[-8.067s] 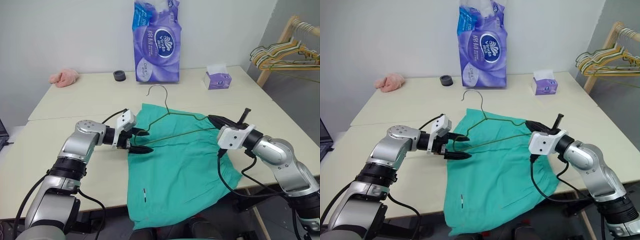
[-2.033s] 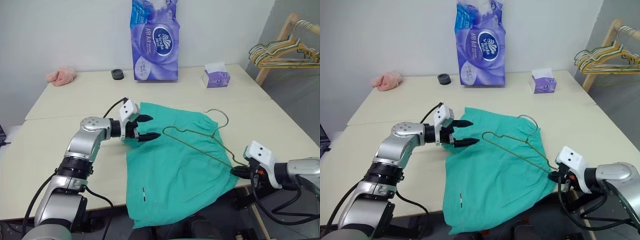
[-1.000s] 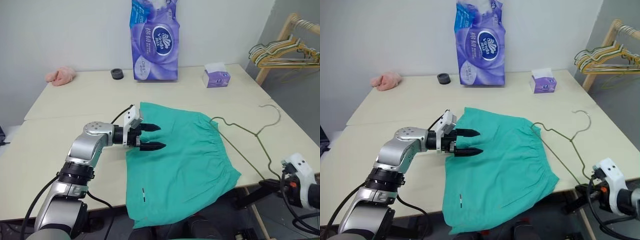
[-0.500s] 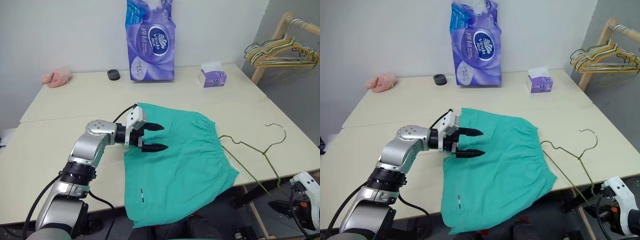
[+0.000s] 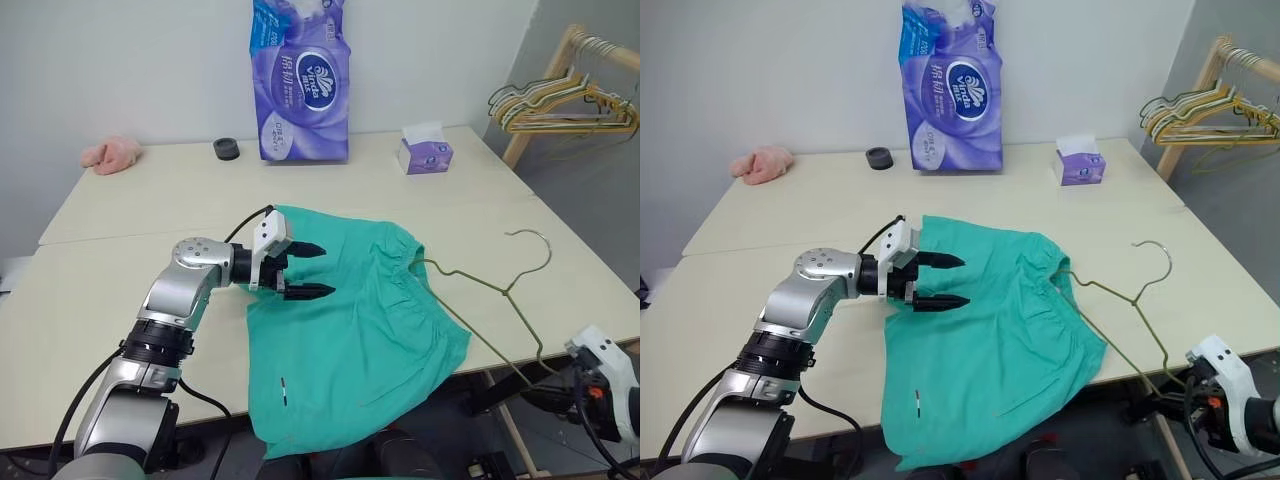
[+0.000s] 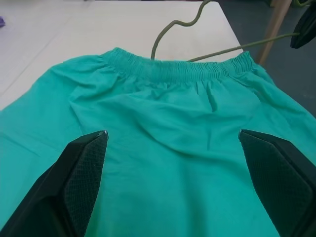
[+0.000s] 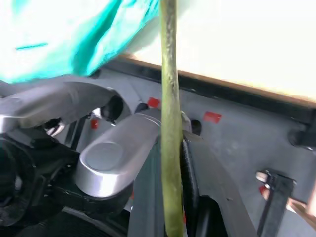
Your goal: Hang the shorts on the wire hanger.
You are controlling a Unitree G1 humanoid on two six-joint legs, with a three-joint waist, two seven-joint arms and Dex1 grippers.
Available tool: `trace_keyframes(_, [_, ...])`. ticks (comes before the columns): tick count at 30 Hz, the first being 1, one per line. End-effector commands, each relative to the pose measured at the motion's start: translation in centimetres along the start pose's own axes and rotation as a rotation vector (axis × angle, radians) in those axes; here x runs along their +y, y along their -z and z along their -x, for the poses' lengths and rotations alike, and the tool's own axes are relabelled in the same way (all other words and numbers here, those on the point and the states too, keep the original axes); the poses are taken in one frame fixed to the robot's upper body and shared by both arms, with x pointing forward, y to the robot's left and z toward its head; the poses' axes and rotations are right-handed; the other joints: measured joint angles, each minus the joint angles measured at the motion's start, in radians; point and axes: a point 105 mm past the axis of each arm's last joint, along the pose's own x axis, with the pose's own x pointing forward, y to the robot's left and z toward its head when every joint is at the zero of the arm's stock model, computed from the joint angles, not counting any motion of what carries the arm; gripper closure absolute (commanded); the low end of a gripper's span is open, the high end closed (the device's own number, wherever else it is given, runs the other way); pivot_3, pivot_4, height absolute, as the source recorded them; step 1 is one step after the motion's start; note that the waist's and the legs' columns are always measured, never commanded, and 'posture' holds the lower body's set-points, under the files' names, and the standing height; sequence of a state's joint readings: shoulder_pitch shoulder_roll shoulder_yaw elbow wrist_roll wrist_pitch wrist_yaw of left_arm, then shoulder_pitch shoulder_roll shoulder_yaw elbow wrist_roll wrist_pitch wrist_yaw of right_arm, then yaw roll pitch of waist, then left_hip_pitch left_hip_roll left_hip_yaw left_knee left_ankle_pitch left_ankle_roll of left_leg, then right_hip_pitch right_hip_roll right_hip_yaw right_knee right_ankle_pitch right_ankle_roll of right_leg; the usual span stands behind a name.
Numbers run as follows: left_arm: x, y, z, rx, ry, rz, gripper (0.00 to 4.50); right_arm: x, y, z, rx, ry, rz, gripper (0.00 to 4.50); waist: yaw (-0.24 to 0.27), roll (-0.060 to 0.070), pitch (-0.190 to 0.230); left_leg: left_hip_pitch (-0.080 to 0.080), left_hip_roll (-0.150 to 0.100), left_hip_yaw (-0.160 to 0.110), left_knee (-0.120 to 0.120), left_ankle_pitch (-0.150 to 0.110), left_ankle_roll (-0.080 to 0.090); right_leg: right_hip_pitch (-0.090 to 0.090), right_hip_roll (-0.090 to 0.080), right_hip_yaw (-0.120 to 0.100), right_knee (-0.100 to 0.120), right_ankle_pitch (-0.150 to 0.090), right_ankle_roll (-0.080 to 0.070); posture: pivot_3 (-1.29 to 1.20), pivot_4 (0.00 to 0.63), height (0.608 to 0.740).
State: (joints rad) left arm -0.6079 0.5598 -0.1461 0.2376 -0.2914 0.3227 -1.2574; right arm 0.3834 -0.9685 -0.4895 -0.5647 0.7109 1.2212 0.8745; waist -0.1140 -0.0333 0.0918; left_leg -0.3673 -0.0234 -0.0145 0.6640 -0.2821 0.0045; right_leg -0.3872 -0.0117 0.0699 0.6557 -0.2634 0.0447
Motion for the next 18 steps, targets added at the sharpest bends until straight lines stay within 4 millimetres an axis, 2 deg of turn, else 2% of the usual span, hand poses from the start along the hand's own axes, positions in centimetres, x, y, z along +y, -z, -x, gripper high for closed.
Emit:
trace_keyframes(1, [0.8, -1.8, 0.3, -0.044, -0.040, -0.059, 0.01, -0.9, -0.5, -0.7, 0.024, -0.011, -0.045, 4.50, 0.000, 0.000, 0.000, 0.000, 0.000, 0.000, 0.000, 0.000, 0.000, 0.000, 0.000, 0.000, 0.000, 0.000, 0.000, -0.20, 0.078, 0.740])
trace_keyframes(7, [0.7, -1.7, 0.4, -0.037, -0.049, -0.071, 0.01, -2.4, -0.8, -0.9, 0.041, 0.003, -0.101, 4.50, 0.003, 0.000, 0.000, -0.001, 0.000, 0.000, 0.000, 0.000, 0.000, 0.000, -0.001, 0.000, 0.000, 0.000, 0.000, -0.17, 0.079, 0.740])
trace_keyframes(15, [1.2, -2.6, 0.4, -0.082, -0.093, -0.067, 0.01, -2.0, -4.1, -3.5, -0.014, -0.094, -0.107, 4.50, 0.003, 0.001, 0.001, 0.000, 0.000, 0.000, 0.000, 0.000, 0.000, 0.000, -0.001, 0.000, 0.000, 0.000, 0.000, -0.16, 0.079, 0.740])
trace_keyframes(18, [2.0, -3.3, 0.6, -0.111, -0.138, -0.070, 0.01, -1.8, -5.4, -4.9, -0.034, -0.131, -0.124, 4.50, 0.005, 0.001, 0.001, -0.001, 0.000, -0.001, 0.000, 0.000, 0.000, -0.001, -0.001, -0.001, 0.000, 0.000, 0.000, -0.16, 0.079, 0.740])
